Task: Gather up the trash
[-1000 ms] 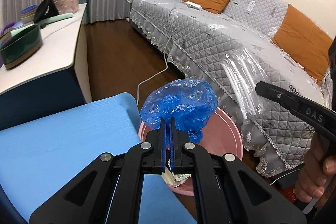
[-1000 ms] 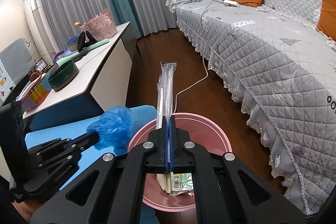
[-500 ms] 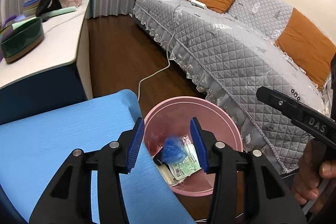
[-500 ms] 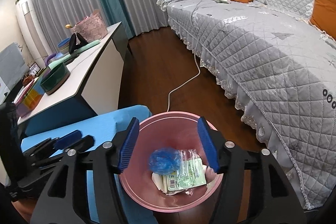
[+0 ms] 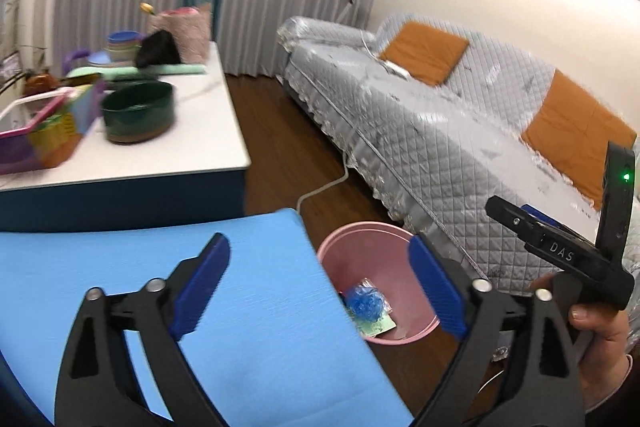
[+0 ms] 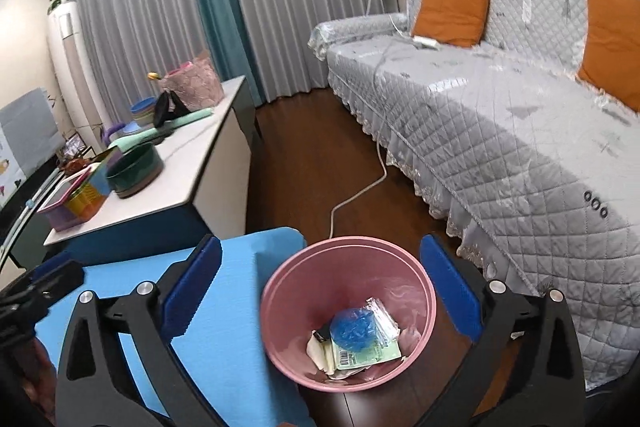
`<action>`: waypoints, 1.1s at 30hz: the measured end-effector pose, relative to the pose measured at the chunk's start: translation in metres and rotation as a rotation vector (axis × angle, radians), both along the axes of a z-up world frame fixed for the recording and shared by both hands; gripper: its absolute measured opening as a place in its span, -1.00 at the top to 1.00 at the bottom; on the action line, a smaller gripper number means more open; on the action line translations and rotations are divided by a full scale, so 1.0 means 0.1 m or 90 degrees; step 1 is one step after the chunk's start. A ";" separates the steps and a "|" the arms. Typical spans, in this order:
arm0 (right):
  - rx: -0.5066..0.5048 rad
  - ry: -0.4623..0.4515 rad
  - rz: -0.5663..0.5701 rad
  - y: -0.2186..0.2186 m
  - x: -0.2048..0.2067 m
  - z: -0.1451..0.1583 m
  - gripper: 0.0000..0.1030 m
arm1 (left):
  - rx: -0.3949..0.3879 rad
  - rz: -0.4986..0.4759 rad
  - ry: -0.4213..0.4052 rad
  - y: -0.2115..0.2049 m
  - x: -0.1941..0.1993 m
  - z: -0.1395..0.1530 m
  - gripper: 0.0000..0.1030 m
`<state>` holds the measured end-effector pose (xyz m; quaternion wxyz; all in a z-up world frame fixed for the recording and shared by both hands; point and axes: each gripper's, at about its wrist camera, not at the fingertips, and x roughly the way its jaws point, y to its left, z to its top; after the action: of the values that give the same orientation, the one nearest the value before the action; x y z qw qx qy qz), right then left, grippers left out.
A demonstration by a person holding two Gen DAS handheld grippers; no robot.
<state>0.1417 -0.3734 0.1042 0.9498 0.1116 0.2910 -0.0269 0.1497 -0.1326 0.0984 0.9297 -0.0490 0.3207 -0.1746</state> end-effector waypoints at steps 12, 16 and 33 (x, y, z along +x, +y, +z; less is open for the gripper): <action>-0.023 -0.037 0.051 0.82 -0.75 0.39 -0.90 | 0.009 0.106 -0.032 0.87 -0.79 0.13 -0.85; -0.037 -0.025 0.053 1.12 -0.99 0.29 -0.90 | 0.025 0.123 -0.034 1.03 -1.04 0.08 -0.85; -0.106 0.032 0.077 1.80 -1.43 -0.47 -0.90 | 0.103 0.197 -0.009 1.20 -1.76 -0.59 -0.85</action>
<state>-0.0017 -0.1936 0.0576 0.9480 0.0141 0.3180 0.0037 -0.0261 -0.0127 0.0393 0.9487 -0.0218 0.3155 -0.0036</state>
